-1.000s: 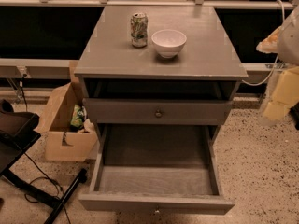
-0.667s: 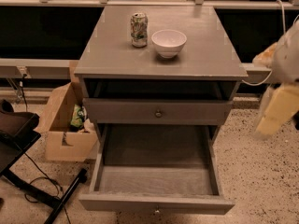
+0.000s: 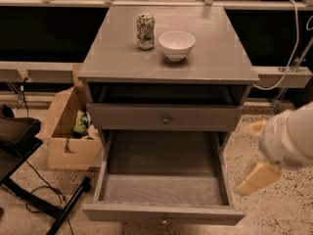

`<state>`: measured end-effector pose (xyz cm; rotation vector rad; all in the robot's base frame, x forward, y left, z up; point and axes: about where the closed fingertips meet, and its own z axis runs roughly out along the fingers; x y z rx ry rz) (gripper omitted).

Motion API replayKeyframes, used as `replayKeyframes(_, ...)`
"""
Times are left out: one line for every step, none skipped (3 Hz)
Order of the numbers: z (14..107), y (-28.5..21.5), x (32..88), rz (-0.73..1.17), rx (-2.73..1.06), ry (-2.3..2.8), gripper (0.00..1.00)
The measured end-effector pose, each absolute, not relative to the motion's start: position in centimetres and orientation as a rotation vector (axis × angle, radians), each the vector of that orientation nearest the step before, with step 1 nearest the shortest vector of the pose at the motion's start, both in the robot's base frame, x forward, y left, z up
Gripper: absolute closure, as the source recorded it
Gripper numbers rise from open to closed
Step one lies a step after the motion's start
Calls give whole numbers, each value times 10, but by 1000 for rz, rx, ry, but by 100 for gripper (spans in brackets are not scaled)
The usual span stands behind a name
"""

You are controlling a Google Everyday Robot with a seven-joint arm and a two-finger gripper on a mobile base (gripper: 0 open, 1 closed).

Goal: Close middle drawer

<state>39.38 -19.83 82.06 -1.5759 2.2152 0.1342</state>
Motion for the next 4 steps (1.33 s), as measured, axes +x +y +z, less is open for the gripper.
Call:
replayKeyframes(729, -190, 377, 220, -1542, 2279, 38)
replayKeyframes(645, -184, 351, 310, -1522, 2356, 62)
replayKeyframes(581, -182, 328, 398, -1472, 2422, 85)
replayKeyframes(569, -180, 325, 419, -1461, 2430, 100)
